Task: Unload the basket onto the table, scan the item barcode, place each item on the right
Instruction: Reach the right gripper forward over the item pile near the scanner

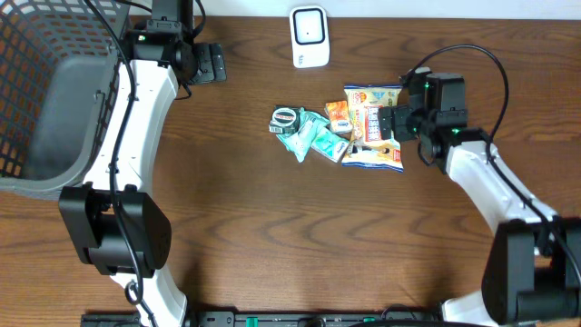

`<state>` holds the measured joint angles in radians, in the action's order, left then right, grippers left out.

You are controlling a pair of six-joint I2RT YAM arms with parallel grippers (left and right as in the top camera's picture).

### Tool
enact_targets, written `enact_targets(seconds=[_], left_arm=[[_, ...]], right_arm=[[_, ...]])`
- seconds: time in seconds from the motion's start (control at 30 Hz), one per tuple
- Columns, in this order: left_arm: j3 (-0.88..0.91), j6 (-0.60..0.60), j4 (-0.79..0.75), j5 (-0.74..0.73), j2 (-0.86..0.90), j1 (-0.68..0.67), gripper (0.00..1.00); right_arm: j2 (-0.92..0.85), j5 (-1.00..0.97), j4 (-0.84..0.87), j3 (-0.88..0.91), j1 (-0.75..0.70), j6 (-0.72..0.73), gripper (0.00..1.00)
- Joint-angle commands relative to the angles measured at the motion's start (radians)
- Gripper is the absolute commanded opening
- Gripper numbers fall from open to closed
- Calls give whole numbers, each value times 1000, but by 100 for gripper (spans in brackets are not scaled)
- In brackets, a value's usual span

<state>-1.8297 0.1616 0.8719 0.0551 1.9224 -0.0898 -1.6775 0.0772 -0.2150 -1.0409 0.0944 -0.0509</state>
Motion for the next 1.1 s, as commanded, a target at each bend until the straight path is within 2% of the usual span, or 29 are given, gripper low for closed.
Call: enact_targets(seconds=[0.0, 0.37, 0.53, 0.7, 0.97, 1.07], left_arm=[[-12, 16, 3, 10, -21, 0, 98], [-12, 16, 3, 10, -21, 0, 98], [-12, 16, 3, 10, -21, 0, 98], [-12, 16, 3, 10, -21, 0, 98], [-12, 16, 3, 9, -21, 0, 98], [-12, 16, 3, 10, -21, 0, 98]], right_arm=[[-83, 97, 5, -16, -26, 13, 99], [-181, 364, 22, -16, -35, 13, 99], [-182, 351, 13, -2, -35, 13, 99], [-183, 196, 17, 11, -35, 67, 99], [-212, 228, 60, 11, -34, 187, 99], [-253, 259, 69, 11, -34, 186, 99]])
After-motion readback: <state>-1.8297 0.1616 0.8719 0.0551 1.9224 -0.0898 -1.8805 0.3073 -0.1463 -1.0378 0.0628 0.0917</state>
